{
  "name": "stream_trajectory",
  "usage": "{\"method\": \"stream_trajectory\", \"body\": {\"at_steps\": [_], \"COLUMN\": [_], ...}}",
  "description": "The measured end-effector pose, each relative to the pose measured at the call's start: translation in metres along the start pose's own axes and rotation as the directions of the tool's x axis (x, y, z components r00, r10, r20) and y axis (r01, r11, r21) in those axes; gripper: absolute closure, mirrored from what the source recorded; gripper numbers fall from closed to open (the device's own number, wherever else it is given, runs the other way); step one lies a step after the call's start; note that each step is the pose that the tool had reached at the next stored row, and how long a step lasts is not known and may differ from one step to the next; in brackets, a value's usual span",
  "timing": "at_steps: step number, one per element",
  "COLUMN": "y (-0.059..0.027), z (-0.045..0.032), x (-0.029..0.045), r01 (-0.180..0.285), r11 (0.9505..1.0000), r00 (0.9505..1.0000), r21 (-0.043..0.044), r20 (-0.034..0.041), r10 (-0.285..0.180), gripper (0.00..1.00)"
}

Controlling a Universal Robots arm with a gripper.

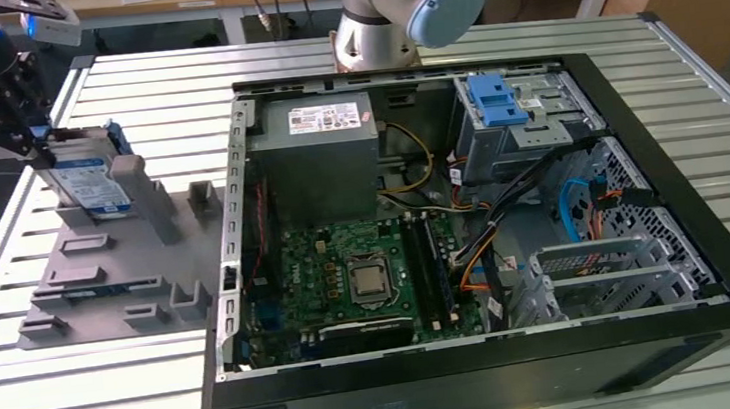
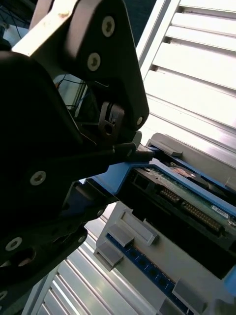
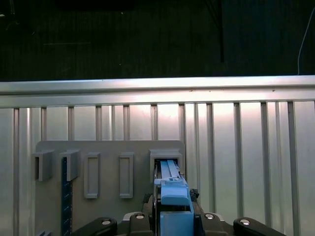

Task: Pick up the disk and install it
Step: 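Pick up the disk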

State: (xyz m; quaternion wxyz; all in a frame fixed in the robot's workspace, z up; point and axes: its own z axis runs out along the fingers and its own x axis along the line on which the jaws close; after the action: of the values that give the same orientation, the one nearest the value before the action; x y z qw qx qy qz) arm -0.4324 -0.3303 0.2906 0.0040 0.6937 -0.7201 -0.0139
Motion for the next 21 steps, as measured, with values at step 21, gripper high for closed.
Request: {"method": "stream_trajectory", "body": {"at_steps": [21], "y": [0.0], "z": [-0.0014], "x": [0.0], "r01": [0.007], "r11": [1.0], "r00": [1.0], "r21": [0.0], "r20": [-0.0001], "r10": [-0.007], "gripper": [0.64]}}
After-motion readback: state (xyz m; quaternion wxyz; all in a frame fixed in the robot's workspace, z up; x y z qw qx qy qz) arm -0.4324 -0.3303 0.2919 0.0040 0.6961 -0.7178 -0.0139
